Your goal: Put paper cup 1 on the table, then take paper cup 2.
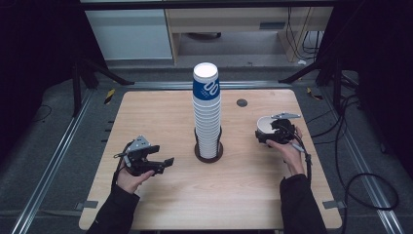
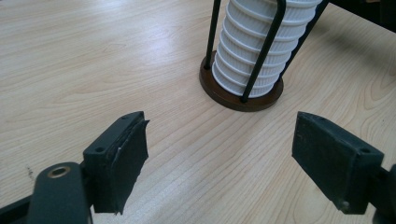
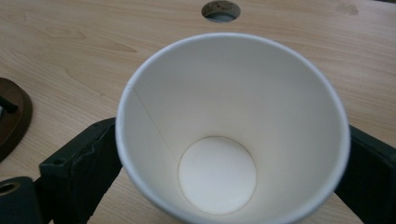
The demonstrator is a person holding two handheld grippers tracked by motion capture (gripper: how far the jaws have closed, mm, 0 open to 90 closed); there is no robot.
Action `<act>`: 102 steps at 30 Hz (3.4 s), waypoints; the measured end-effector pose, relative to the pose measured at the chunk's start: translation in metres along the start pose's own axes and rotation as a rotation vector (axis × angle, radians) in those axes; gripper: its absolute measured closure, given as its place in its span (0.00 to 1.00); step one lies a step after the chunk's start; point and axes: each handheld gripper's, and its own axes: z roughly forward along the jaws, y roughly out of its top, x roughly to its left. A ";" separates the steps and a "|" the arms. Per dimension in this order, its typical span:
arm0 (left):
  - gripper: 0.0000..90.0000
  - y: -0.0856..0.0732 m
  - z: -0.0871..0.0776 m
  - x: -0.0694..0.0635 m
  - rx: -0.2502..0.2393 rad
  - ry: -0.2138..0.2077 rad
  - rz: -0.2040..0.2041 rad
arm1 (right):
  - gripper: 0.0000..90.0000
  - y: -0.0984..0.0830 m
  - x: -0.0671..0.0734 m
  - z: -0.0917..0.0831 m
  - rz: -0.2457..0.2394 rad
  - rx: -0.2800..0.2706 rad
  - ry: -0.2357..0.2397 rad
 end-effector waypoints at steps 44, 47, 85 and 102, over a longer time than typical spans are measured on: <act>0.20 0.000 -0.001 -0.001 0.002 -0.004 0.007 | 0.06 0.033 0.065 -0.129 -0.083 -0.371 0.264; 0.20 0.000 -0.001 -0.001 0.005 0.000 0.005 | 0.06 0.040 0.073 -0.134 -0.088 -0.400 0.290; 0.20 -0.001 0.002 -0.002 0.015 0.000 0.012 | 0.06 0.153 0.167 -0.111 -0.177 -0.487 0.419; 0.20 -0.001 0.003 -0.003 0.017 -0.004 0.013 | 0.12 0.164 0.177 -0.083 -0.153 -0.470 0.375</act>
